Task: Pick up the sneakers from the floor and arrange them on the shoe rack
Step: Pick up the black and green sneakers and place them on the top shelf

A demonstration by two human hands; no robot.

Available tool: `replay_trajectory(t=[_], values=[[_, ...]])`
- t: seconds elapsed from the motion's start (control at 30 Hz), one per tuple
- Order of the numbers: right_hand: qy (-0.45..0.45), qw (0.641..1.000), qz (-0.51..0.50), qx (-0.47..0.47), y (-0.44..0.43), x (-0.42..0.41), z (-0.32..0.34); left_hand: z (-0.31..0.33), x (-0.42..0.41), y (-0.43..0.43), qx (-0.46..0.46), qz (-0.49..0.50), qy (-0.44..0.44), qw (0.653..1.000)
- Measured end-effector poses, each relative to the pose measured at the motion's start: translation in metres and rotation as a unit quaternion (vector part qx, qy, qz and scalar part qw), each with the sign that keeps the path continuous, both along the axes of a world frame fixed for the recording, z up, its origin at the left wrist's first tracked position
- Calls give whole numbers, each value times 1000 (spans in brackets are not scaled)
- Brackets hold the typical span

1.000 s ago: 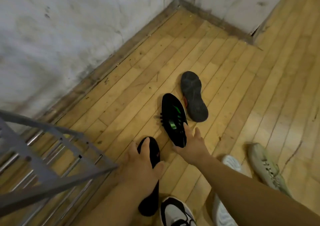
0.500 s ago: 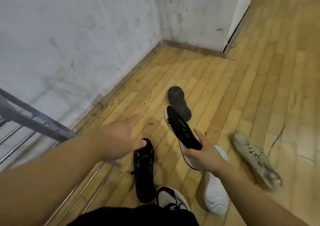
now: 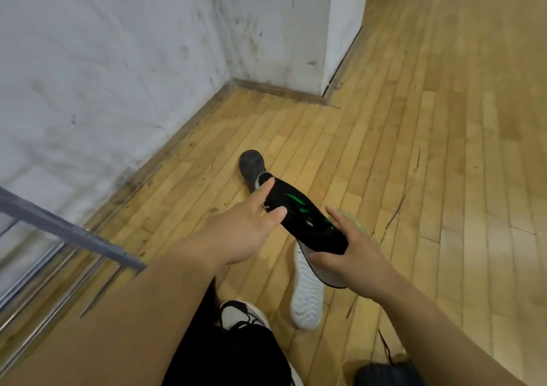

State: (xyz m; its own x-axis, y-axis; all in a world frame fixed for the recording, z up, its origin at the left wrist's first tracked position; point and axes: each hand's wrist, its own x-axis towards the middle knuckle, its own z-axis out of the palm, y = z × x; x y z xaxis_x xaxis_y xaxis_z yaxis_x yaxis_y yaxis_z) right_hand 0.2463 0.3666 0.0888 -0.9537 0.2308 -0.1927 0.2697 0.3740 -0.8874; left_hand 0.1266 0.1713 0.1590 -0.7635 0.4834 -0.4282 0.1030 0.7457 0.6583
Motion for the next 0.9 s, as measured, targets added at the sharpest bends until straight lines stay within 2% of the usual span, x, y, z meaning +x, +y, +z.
replay_trajectory(t=[0.07,0.13,0.2,0.27,0.33,0.5,0.6,0.73,0.83,0.87,0.9], values=[[31,998,45,-24,-26,-20,26,9,-1,-16,3,49,1,999],[76,991,111,-27,-55,-42,55,25,-7,-33,79,155,-17,985],[120,979,165,-27,-83,-63,85,49,-8,-59,180,256,-7,950],[159,963,212,-41,-109,-80,115,79,-4,-94,231,285,63,928],[195,944,262,-39,-139,-93,144,112,11,-133,236,288,155,915],[294,861,413,-30,-241,-98,214,184,81,-236,237,346,323,848],[320,800,506,23,-315,-89,244,201,132,-294,242,416,372,794],[322,714,614,98,-402,-64,249,170,199,-360,249,534,353,727],[276,688,663,102,-445,-26,190,116,242,-386,287,634,280,661],[263,684,673,98,-452,-12,164,105,250,-390,290,659,253,646],[266,683,673,102,-455,-1,142,100,253,-394,274,671,239,646]])
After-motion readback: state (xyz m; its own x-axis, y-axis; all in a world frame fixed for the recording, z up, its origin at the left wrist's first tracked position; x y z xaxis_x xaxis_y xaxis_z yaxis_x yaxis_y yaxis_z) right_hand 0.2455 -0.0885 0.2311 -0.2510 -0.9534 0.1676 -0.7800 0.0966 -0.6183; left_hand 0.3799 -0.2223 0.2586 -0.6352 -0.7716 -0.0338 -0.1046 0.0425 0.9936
